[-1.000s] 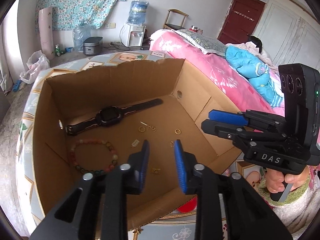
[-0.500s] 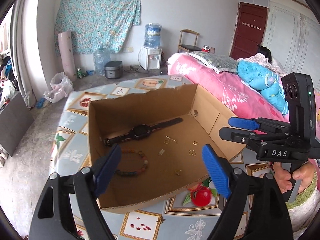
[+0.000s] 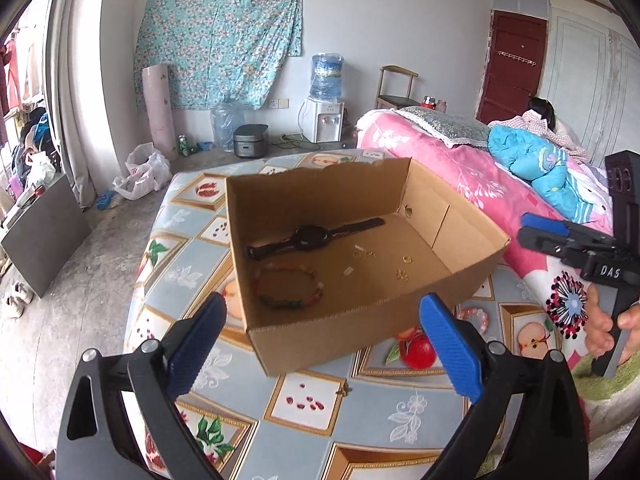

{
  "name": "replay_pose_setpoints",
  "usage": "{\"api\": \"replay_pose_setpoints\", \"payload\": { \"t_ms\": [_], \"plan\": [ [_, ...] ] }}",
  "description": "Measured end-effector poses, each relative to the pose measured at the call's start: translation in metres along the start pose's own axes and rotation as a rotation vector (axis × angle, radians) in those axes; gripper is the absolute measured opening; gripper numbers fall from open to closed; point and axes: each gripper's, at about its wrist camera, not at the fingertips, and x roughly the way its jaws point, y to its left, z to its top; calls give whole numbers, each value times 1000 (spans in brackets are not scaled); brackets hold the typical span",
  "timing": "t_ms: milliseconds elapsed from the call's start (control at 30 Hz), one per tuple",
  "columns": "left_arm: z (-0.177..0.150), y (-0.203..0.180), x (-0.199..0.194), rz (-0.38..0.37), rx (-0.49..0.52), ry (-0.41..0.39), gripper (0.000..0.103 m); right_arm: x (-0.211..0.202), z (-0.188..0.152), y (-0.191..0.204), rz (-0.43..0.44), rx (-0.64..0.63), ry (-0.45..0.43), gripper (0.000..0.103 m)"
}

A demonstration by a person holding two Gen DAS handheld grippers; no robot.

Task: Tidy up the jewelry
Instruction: 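Withdraw both tools from the box toward the pink bead bracelet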

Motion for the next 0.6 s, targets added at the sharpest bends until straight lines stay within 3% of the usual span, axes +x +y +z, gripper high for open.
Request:
{"api": "replay_pose_setpoints", "payload": {
  "t_ms": [233, 433, 600],
  "plan": [
    [-32, 12, 2, 3, -59, 22, 97, -17, -21, -20, -115, 21, 57, 66],
    [-61, 18, 15, 25, -71, 87, 97, -7, -58, -7, -77, 30, 151, 66],
    [-83, 16, 31, 22, -70, 119, 97, 21, -82, 14, 20, 44, 231, 66]
  ]
}}
